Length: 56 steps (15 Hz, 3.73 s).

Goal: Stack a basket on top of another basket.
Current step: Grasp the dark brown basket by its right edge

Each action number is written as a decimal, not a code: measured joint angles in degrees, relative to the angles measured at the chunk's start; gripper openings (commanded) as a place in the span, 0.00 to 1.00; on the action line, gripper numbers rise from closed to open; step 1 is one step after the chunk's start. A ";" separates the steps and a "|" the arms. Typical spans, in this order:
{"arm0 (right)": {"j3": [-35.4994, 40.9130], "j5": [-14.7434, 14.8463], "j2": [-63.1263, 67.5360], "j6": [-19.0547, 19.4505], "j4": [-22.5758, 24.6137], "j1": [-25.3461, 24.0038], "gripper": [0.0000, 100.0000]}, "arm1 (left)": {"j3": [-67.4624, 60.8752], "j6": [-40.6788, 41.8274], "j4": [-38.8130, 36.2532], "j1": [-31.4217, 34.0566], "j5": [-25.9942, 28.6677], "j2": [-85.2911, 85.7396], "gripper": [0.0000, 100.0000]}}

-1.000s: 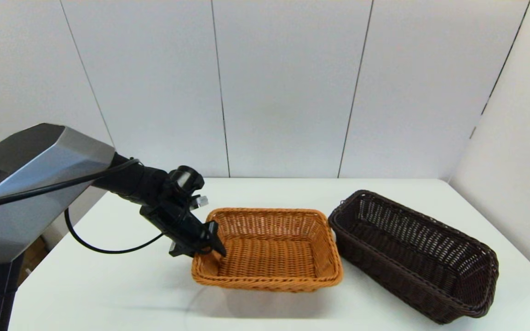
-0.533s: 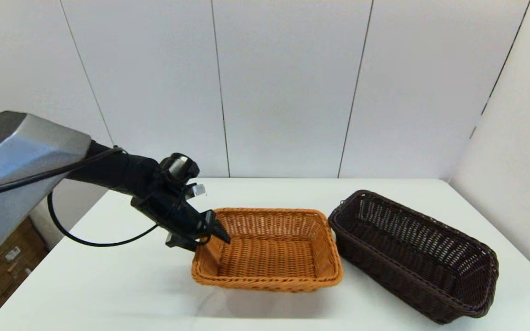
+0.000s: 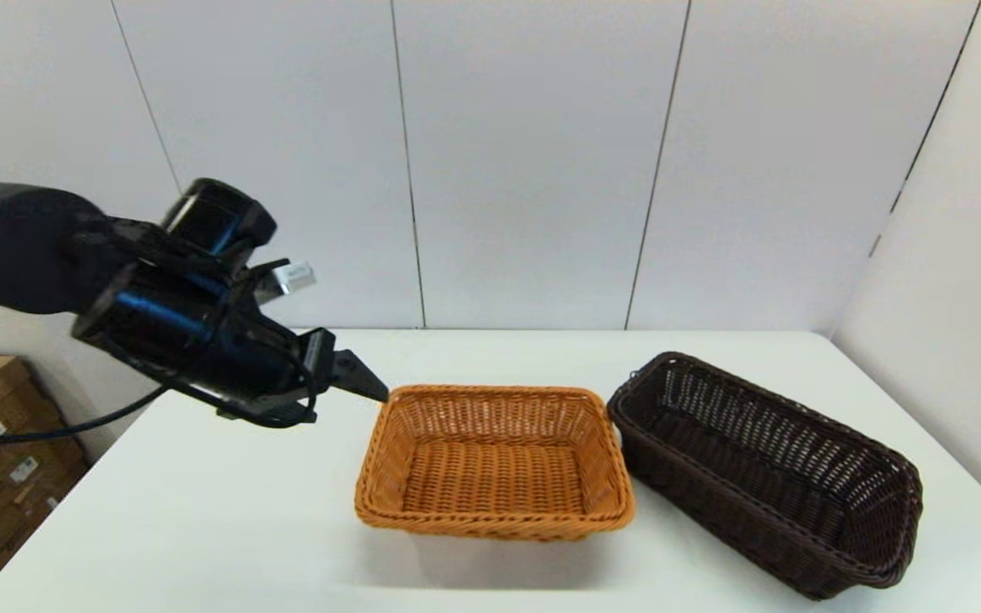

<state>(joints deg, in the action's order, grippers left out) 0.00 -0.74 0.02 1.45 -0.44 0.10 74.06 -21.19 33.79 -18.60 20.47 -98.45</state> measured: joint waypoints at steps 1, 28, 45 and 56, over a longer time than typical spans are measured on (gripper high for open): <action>0.00 -0.02 0.00 0.02 0.00 0.00 1.00 | -2.01 0.02 0.72 -0.05 -1.01 3.91 1.00; 0.00 -0.02 0.00 0.02 0.00 0.00 1.00 | -49.86 15.19 4.84 19.02 -3.06 85.55 1.00; 0.00 -0.02 0.00 0.02 0.00 0.00 1.00 | -69.73 25.81 -24.45 18.76 -19.35 98.48 1.00; 0.00 0.00 0.00 0.02 0.00 0.00 1.00 | -74.06 24.34 -33.28 18.76 -20.16 98.52 1.00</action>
<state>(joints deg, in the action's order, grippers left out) 0.00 -0.74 0.02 1.48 -0.44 0.10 0.00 3.16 0.51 0.16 0.30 0.07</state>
